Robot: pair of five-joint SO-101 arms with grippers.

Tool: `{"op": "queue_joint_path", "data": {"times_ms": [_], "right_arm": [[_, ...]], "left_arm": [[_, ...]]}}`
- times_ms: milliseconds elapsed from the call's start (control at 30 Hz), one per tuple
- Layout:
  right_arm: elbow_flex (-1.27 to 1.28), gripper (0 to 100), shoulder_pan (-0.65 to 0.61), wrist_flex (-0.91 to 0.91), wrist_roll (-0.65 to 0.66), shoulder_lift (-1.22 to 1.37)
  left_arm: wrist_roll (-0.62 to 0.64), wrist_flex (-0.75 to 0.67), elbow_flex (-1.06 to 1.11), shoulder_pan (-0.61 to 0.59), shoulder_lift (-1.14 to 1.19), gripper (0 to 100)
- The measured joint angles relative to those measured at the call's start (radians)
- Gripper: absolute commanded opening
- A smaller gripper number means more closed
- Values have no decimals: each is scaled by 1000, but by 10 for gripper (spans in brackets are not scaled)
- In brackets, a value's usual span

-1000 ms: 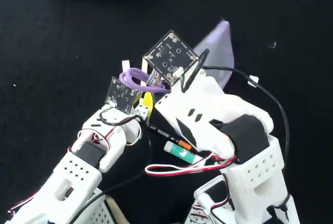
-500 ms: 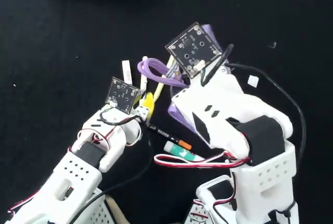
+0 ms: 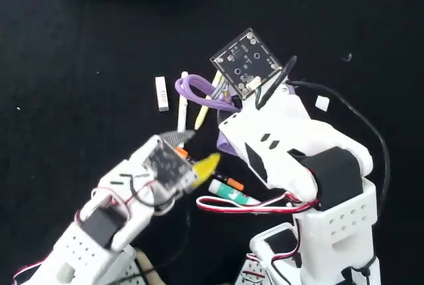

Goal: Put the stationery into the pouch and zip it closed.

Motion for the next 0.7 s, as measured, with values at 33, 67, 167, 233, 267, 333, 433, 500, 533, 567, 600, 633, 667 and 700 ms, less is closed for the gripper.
{"op": "queue_joint_path", "data": {"times_ms": [33,67,167,233,267,333,433,500,533,567,600,633,667,700], "right_arm": [[0,11,0,0,0,0],[0,11,0,0,0,0],[0,11,2,0,3,0],[0,11,0,0,3,0],[0,11,-2,0,3,0],[0,11,-2,0,3,0],[0,11,-2,0,3,0],[0,11,0,0,3,0],[0,11,-2,0,3,0],[0,11,-2,0,3,0],[0,11,0,0,3,0],[0,11,0,0,3,0],[0,11,0,0,3,0],[0,11,0,0,3,0]], "left_arm": [[14,25,8,9,-52,230],[29,40,18,12,-106,231],[43,49,63,25,-203,232],[20,40,98,23,-216,231],[6,18,121,21,-215,231],[-11,-40,155,15,-184,231],[-18,-143,158,-26,-107,231],[-18,-189,143,-29,-11,231],[-17,-204,132,-29,23,231],[-9,-218,110,-29,71,231],[2,-233,84,-31,120,231],[8,-245,68,-31,158,231],[9,-258,48,-31,204,231],[9,-269,29,-29,241,231]]}}
